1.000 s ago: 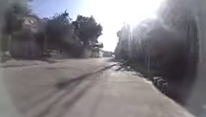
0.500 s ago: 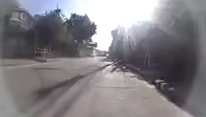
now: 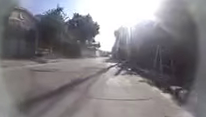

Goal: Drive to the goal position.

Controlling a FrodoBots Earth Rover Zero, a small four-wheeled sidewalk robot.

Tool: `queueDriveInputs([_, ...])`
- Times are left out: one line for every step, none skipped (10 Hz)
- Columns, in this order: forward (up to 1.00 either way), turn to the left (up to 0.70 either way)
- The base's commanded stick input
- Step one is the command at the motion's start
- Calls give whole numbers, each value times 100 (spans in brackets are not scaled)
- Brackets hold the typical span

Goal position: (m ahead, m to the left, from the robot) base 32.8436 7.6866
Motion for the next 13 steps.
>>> queueDriveInputs([100,-26])
queueDriveInputs([100,-34])
queueDriveInputs([100,-25])
queueDriveInputs([100,-6])
queueDriveInputs([100,0])
queueDriveInputs([100,0])
queueDriveInputs([100,0])
queueDriveInputs([100,0])
queueDriveInputs([100,-1])
queueDriveInputs([100,-14])
queueDriveInputs([100,-31])
queueDriveInputs([100,-31])
queueDriveInputs([100,-32])
